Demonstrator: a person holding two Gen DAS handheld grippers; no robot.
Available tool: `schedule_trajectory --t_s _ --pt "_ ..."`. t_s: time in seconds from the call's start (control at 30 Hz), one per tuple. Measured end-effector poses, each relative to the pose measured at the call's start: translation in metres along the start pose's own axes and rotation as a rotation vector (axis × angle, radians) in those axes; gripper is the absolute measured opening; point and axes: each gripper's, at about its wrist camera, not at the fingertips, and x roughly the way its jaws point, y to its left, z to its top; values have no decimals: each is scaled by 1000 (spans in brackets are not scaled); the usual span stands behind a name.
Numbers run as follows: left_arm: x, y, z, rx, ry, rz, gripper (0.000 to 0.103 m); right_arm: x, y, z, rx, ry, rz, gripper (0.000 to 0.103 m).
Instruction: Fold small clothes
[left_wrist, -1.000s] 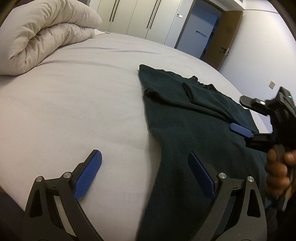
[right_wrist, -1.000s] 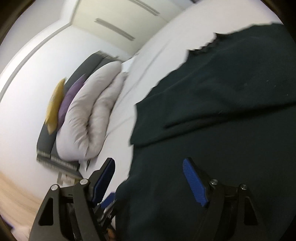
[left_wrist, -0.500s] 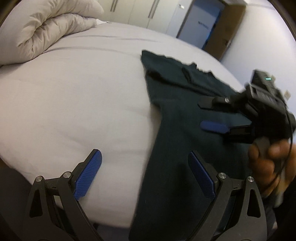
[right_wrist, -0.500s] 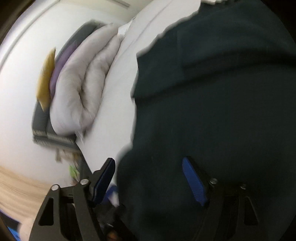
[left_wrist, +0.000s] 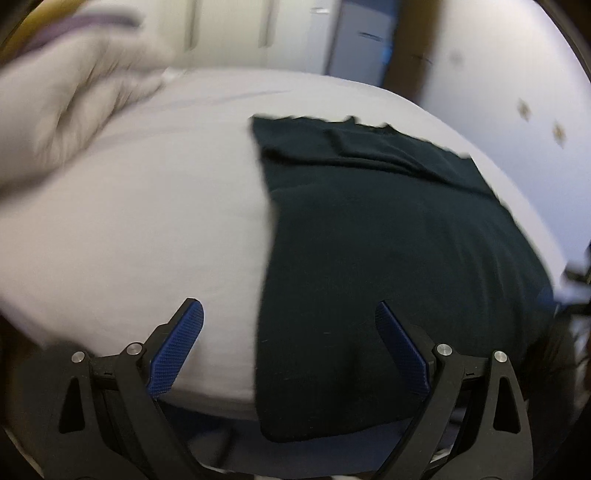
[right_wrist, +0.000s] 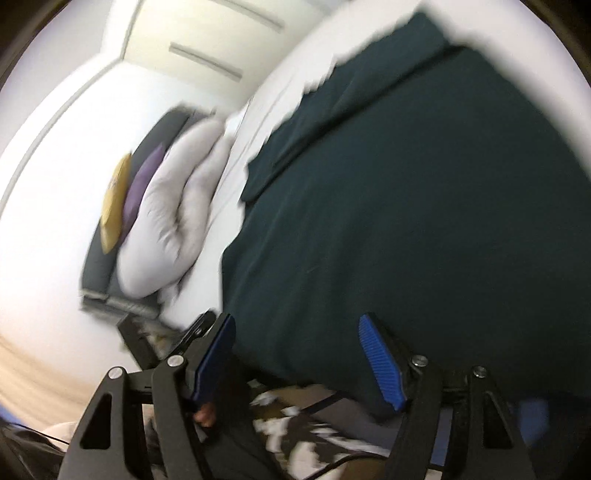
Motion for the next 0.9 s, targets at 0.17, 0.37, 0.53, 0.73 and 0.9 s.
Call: schedule_trajectory --t_s 0.17,0.37,0.53,0.73,0.9 --pt "-16 -66 -20 381 -90 73 95 -31 -6 -15 -30 57 -139 80" --pt "-25 -114 -58 678 -123 102 95 3 -39 -52 277 86 11 80" --pt "-19 -129 -81 825 -140 185 96 20 -36 -58 255 113 -33 80" --pt "-4 -139 -97 911 -100 235 97 26 -81 -68 531 55 40 81" --pt "7 -144 -105 951 -72 266 97 38 -95 -60 620 -3 128 80"
